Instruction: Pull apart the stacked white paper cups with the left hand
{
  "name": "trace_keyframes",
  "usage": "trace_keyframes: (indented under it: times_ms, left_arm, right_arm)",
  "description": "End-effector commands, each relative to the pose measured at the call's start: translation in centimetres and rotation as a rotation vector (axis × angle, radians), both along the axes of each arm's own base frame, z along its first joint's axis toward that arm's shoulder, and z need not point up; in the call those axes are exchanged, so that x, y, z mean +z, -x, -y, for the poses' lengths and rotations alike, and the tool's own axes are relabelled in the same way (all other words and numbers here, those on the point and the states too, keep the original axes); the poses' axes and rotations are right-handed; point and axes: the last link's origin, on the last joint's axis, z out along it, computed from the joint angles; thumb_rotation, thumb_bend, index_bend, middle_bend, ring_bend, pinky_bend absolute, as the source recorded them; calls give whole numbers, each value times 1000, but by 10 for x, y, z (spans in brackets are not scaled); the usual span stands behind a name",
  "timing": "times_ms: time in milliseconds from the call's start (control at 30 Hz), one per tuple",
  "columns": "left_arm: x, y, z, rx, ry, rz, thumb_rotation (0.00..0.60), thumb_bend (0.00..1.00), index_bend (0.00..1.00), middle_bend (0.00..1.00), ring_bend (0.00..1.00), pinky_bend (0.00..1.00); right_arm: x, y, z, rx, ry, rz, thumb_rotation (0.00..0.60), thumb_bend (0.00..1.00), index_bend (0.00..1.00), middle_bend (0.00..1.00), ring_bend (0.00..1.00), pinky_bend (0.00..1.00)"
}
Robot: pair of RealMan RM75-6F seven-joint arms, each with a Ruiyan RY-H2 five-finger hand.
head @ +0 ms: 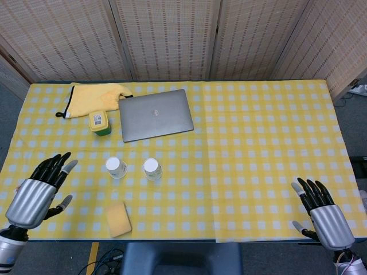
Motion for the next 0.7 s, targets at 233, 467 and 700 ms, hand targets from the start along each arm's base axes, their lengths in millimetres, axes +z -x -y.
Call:
trace_keyframes:
  times_ms: [233, 467, 700]
  left_arm:
    - [-14, 105, 69, 146, -188, 91, 600, 335, 25, 0, 0, 157]
    - [-13, 126, 74, 159, -176, 105, 600, 335, 73, 0, 0, 157]
    - [-14, 127, 75, 214, -160, 99, 600, 334, 77, 0, 0, 157]
  right_arm:
    - [-14, 2, 11, -50, -5, -32, 600, 193, 0, 0, 0, 0]
    - [-21, -1, 11, -33, 15, -71, 600, 195, 0, 0, 0, 0]
    - [-18, -1, 8, -39, 35, -63, 600, 195, 0, 0, 0, 0]
